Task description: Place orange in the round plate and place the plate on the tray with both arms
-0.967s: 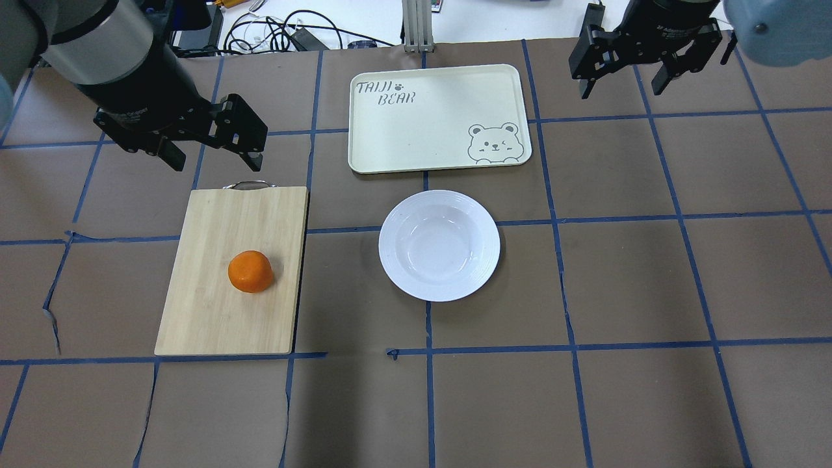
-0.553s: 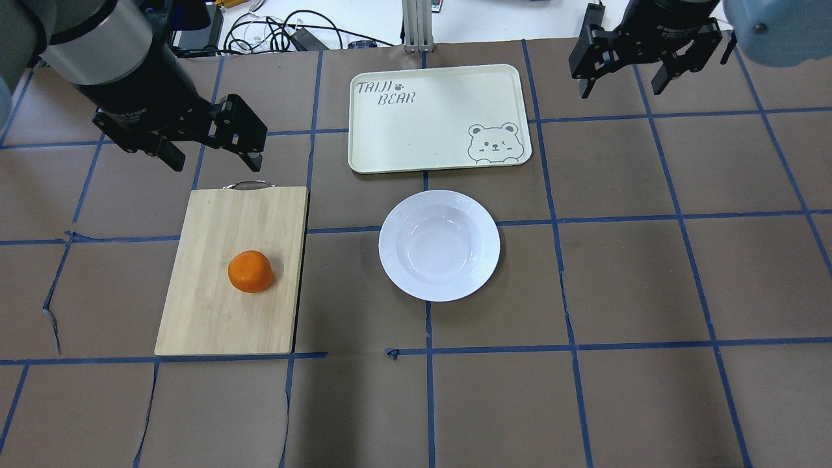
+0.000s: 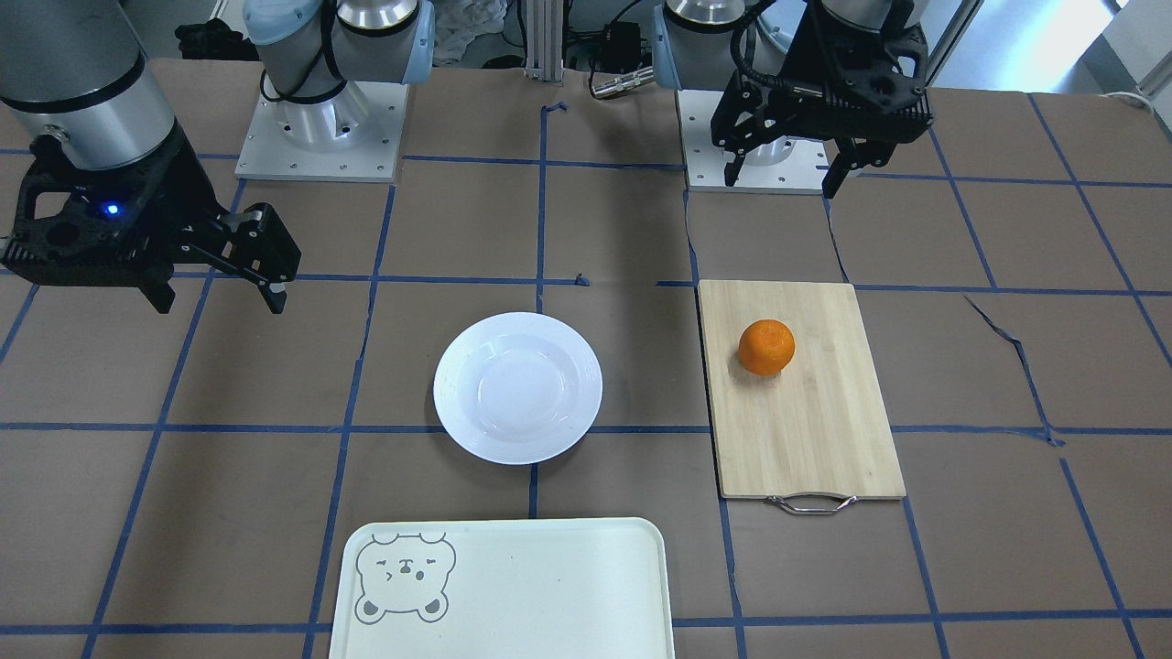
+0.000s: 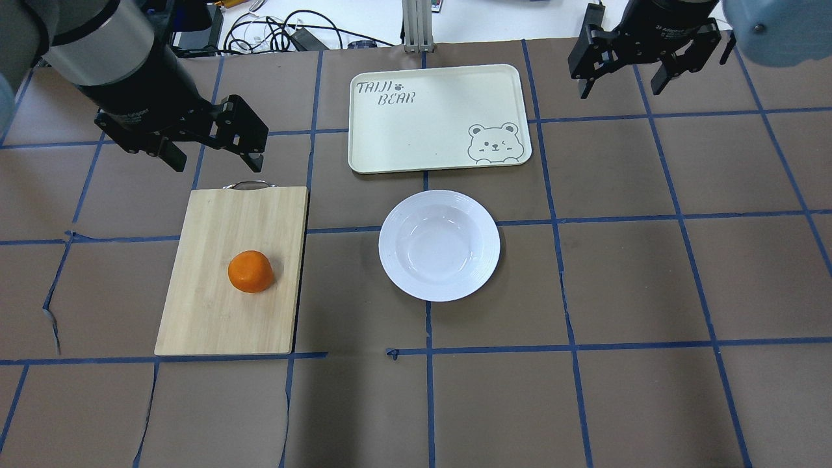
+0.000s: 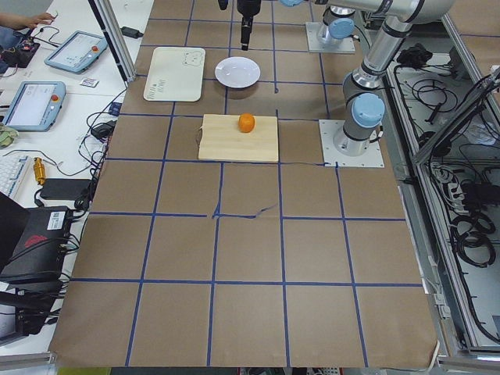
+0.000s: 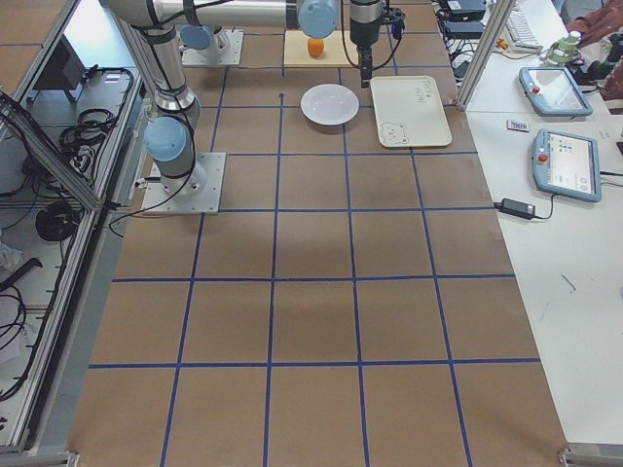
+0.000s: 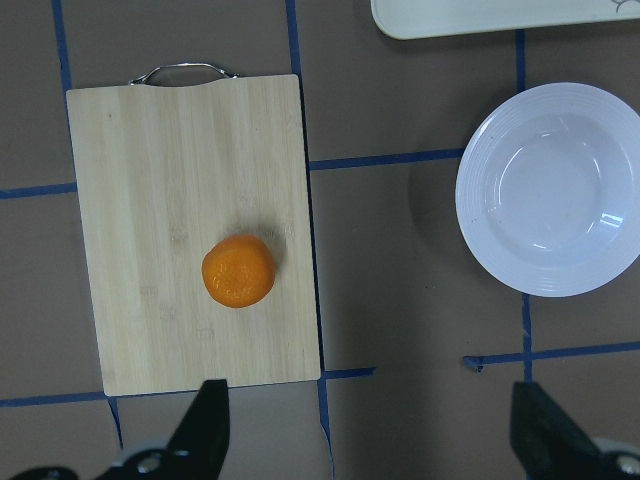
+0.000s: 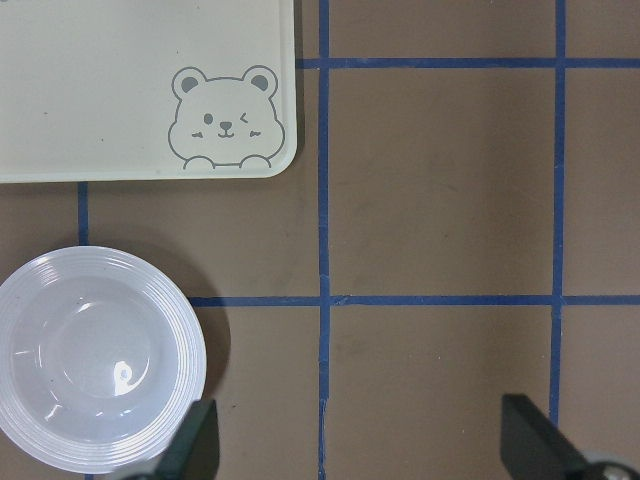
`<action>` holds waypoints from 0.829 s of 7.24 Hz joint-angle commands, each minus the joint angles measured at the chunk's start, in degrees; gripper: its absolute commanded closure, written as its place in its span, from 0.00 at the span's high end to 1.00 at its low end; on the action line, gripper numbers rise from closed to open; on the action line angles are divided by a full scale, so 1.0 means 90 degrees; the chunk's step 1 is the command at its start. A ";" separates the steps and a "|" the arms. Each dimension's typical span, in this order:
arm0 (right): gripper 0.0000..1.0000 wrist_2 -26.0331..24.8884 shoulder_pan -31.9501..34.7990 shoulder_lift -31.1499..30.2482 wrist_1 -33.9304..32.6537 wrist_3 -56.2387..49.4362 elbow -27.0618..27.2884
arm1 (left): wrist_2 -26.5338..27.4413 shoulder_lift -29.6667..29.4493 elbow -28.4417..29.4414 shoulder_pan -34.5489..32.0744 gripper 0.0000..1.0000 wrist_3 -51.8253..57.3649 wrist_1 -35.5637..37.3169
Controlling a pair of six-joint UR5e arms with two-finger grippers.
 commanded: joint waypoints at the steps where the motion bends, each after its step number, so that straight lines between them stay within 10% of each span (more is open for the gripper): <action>1: 1.00 -0.0002 0.0001 0.0000 0.0000 0.0000 0.0000 | 0.0001 -0.0319 -0.0183 0.0042 1.00 -0.0055 0.0024; 6: 1.00 -0.0002 0.0001 0.0000 0.0000 0.0000 0.0000 | 0.0078 -0.1470 -0.2008 0.0863 1.00 -0.0105 0.2166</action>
